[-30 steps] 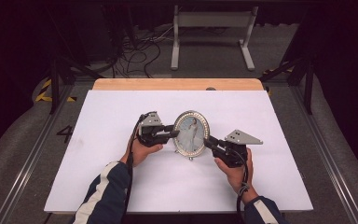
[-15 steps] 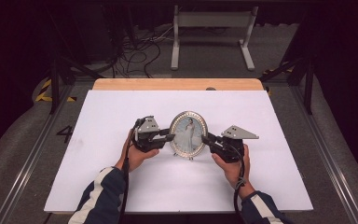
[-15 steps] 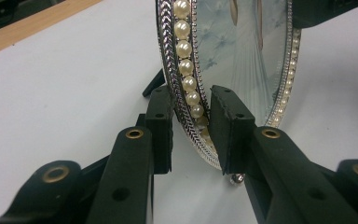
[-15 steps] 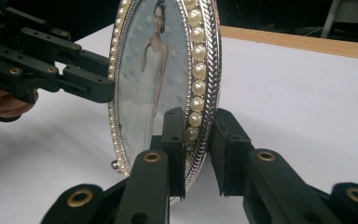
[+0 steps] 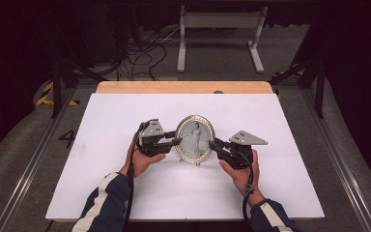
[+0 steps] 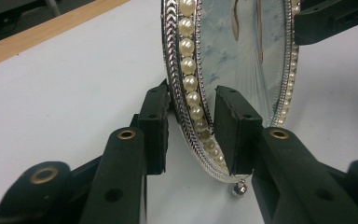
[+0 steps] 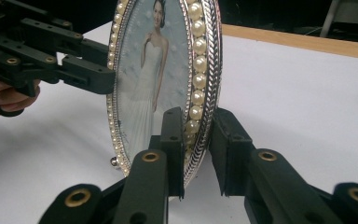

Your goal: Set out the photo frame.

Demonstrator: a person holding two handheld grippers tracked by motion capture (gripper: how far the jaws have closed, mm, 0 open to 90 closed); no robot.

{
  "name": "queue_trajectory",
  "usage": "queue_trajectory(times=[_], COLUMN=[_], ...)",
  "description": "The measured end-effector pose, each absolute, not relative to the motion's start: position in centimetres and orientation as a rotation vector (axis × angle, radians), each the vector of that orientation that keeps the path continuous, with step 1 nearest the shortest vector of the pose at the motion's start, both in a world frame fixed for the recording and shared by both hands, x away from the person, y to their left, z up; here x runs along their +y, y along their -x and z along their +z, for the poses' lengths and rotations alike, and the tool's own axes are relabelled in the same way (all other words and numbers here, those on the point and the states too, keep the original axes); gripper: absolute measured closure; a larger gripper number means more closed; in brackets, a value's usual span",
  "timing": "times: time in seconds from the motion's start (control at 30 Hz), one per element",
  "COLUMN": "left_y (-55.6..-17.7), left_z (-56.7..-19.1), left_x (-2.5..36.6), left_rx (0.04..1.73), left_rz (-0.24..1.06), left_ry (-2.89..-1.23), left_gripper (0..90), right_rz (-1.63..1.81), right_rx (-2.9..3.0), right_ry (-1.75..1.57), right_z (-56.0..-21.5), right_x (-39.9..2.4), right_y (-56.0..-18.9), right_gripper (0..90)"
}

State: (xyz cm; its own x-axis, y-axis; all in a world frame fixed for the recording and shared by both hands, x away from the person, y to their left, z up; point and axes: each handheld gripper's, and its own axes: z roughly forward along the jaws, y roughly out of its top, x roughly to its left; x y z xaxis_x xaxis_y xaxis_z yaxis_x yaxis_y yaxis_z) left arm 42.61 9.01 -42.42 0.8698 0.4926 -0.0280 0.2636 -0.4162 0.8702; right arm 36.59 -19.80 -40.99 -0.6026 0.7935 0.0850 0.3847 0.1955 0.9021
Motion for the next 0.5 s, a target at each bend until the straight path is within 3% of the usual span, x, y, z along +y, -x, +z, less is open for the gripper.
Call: queue_trajectory(times=[0.1, 0.5], left_y=[-42.7, -41.6], left_z=[-43.1, -42.9], left_x=[8.6, 9.1], left_rx=[0.548, 0.554], left_rz=[0.243, 0.257], left_ry=[-2.034, -2.025], left_gripper=[61.7, 68.1], right_rz=[1.358, 1.384], right_rx=[2.092, 2.113], right_ry=[-1.095, -1.113], right_z=[-41.3, -41.4], right_x=[-19.5, -19.9], right_y=[-36.5, -37.3], right_gripper=[75.0, 75.1])
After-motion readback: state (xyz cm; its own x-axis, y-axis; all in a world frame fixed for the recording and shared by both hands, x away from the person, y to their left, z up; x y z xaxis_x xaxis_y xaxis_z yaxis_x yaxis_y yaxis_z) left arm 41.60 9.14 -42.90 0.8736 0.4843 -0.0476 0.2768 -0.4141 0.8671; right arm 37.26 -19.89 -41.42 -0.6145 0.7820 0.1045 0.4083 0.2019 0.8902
